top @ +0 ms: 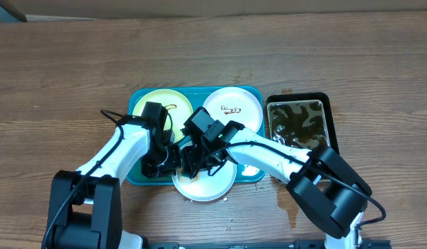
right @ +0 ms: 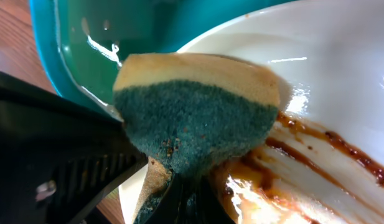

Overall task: Clean dirty plates on tray and stack at the side
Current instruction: 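Scrub the bottom white plate with the sponge in the right gripper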

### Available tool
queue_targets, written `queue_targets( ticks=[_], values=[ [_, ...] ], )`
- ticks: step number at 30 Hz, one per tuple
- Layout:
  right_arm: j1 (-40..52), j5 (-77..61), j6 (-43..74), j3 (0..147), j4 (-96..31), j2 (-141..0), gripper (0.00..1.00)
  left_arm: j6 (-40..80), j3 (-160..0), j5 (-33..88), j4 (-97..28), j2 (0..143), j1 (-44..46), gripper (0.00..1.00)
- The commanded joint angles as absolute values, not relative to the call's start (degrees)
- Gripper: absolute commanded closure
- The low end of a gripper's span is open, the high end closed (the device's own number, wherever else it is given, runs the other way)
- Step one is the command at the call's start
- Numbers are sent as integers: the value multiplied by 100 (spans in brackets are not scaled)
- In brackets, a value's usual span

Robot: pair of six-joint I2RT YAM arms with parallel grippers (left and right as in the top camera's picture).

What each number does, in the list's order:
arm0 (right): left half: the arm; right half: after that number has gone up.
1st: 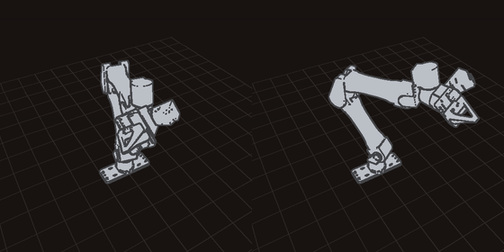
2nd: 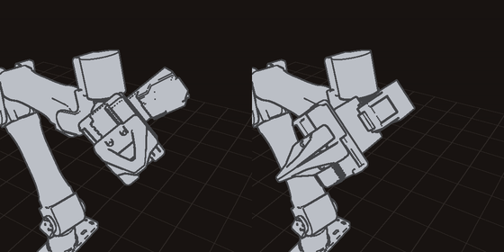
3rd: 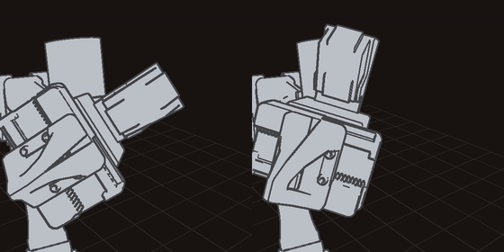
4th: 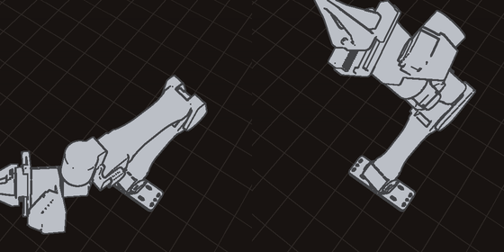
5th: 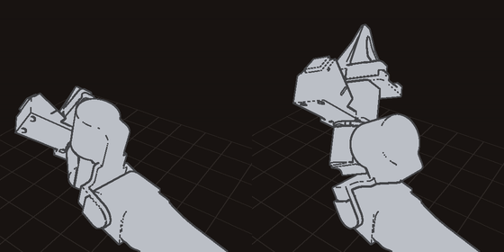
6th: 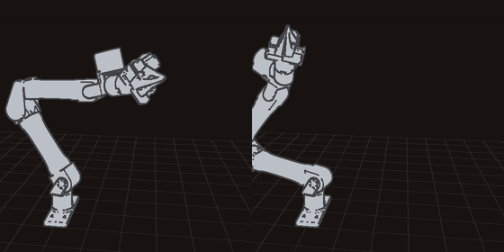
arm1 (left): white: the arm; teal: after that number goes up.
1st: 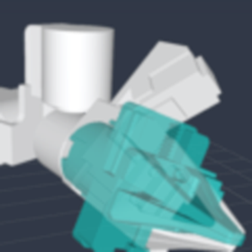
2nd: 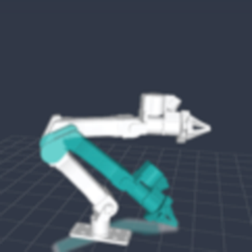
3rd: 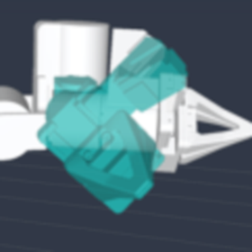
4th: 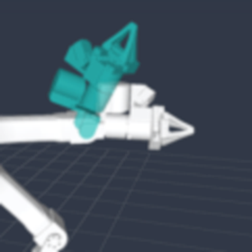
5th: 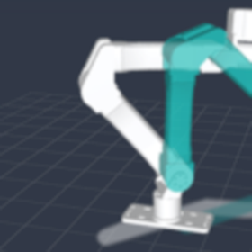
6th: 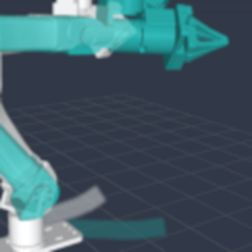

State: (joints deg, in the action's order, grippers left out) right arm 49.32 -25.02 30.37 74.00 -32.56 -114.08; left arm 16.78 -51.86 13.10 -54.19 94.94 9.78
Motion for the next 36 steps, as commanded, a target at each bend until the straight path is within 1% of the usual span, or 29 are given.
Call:
queue_targets(
  ticks=[1,5,10,14,27,36],
  values=[
    [4943,-2062,3081,7496,-3308,-11653,96,1678,-5229,1210,-5411,9553,1015,96],
    [4939,-1533,3570,7496,-3544,-11681,96,1675,-5229,1203,-5468,9553,1015,96],
    [4939,-1037,3614,7498,-3911,-11681,96,1697,-5227,1201,-5502,9553,1015,96],
    [4856,-456,3933,7498,-4421,-11681,96,1699,-5227,1203,-5502,9553,1015,96],
    [4152,-207,3924,7498,-5428,-11644,96,1780,-5227,1186,-5522,9553,1015,96],
    [4318,-130,3896,7498,-5911,-11389,96,1806,-5227,1184,-5518,9553,1015,96]
  ],
)
